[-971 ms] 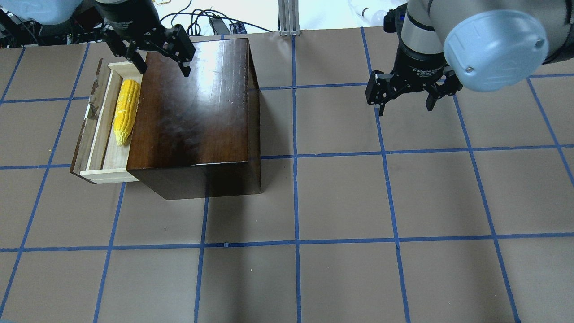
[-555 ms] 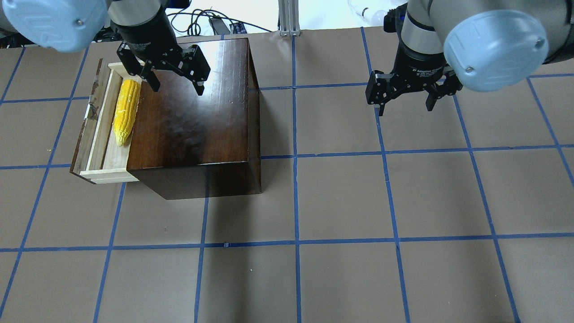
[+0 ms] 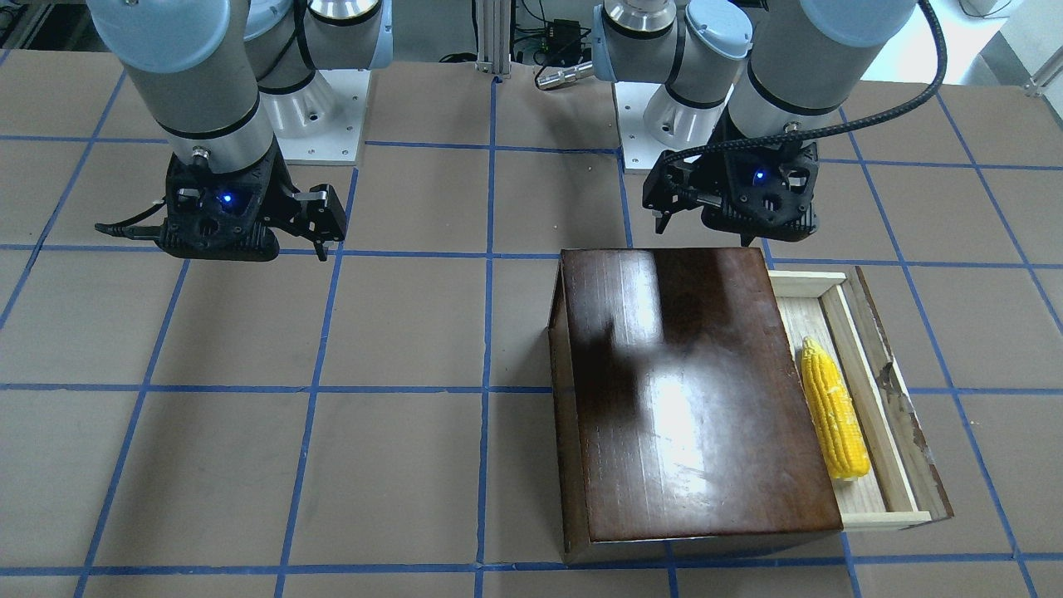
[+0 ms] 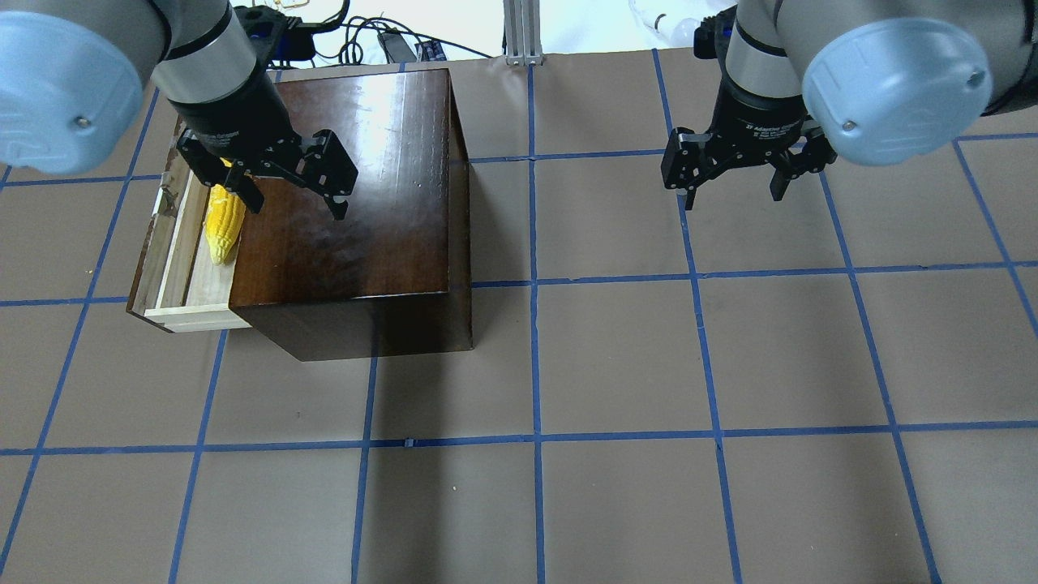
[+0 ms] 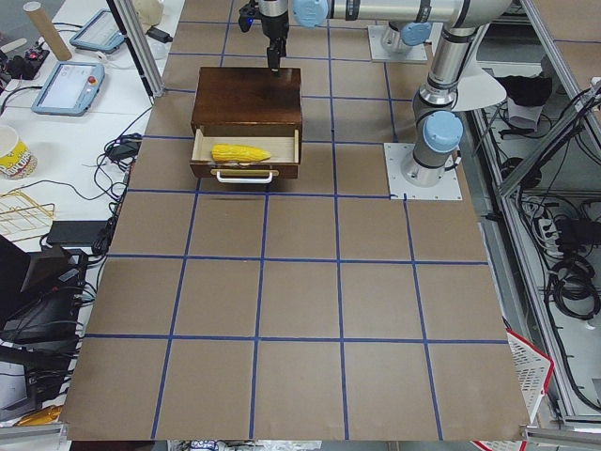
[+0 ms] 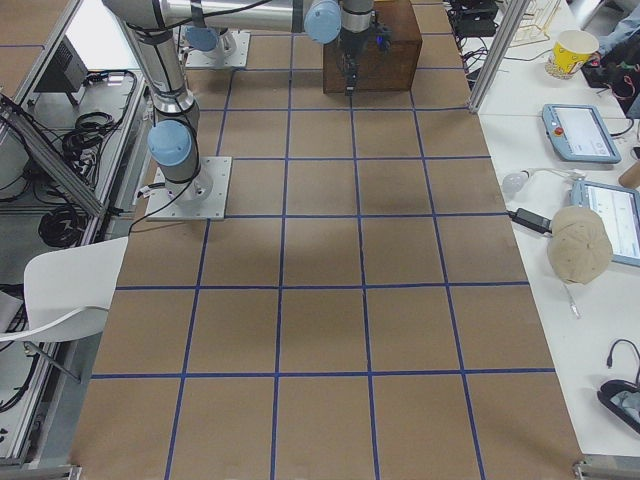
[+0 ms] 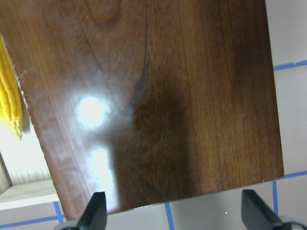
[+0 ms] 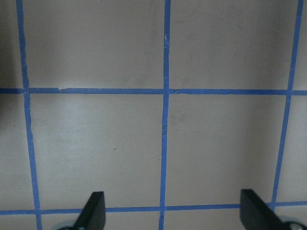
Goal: Open drawer and put corn inside
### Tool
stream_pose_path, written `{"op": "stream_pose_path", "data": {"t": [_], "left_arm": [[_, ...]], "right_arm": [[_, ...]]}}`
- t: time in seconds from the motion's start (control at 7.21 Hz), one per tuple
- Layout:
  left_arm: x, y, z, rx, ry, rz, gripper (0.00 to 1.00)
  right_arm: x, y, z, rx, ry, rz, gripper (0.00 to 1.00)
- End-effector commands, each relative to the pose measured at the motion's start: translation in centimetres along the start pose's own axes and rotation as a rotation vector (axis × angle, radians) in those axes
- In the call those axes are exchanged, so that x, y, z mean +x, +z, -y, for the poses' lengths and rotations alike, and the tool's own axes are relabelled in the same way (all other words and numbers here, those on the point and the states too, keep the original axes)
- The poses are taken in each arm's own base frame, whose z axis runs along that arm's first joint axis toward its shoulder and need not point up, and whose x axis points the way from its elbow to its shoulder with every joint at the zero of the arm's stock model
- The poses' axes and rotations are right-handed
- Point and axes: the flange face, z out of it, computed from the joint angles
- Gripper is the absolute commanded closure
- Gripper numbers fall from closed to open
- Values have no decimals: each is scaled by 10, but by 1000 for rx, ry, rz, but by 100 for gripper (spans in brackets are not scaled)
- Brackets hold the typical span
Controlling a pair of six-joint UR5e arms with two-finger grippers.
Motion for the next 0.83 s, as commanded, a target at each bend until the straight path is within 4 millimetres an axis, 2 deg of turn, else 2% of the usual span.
{"op": "stream_pose_path", "data": {"t": [0.0, 0.28, 0.69], "left_arm": [[-13, -2, -17, 9, -52, 1, 0], [-15, 0, -29, 11, -97, -1, 0], [-14, 4, -32, 3, -93, 1, 0]], "right_arm": [[0, 0, 0, 0, 0, 0, 0], [0, 0, 0, 0, 0, 0, 0], [0, 0, 0, 0, 0, 0, 0]]}}
